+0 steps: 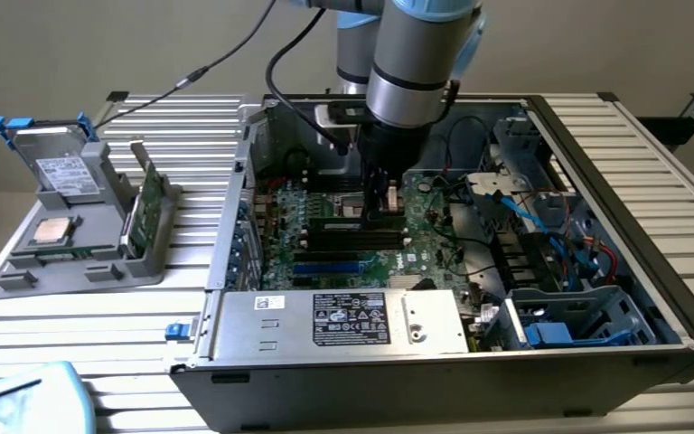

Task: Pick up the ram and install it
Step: 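Insert the ram into the slot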

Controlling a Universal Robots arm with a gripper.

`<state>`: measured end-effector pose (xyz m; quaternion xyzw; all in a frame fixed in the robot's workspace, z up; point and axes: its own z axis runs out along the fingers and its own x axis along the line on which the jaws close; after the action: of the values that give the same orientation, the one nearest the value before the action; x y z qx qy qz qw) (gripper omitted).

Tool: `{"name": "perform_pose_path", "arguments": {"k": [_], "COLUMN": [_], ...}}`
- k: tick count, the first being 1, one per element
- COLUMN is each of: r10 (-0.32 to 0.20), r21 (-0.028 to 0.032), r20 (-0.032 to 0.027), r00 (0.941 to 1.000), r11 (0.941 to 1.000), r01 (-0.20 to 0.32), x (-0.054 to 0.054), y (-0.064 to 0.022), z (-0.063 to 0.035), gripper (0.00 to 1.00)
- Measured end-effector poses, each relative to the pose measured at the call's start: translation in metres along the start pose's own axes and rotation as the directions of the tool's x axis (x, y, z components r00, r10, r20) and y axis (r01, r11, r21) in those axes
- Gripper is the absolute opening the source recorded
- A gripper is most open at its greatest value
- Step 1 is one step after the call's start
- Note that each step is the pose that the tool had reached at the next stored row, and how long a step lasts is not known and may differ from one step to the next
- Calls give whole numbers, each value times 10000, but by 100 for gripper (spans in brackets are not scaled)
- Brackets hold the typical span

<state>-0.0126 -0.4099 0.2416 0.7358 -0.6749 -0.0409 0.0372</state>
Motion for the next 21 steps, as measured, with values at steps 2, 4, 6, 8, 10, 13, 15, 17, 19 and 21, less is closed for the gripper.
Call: {"name": "perform_pose_path", "arguments": {"k": [2,4,6,8,10,13,15,17,19,21], "r10": [20,35,44,56,59,65,89,144,191,227], "r21": [-2,-4,-6,-8,-8,-9,-10,-12,-12,-12], "r20": [-26,-53,-74,-94,-98,-103,-122,-142,-147,-146], "r00": [10000,10000,10000,9999,9999,9999,9999,9998,9997,9996], "r11": [10000,10000,10000,10000,10000,10000,10000,9999,9998,9997], "r01": [-20,-35,-44,-57,-59,-65,-89,-144,-191,-227], "x": [-2,-4,-4,-4,-4,-3,-4,-3,-3,-3], "y": [-3,-6,-10,-13,-13,-13,-13,-13,-13,-13], "z": [27,56,90,117,119,119,120,119,119,120], "gripper": [14,14,14,14,14,14,14,14,14,14]}}
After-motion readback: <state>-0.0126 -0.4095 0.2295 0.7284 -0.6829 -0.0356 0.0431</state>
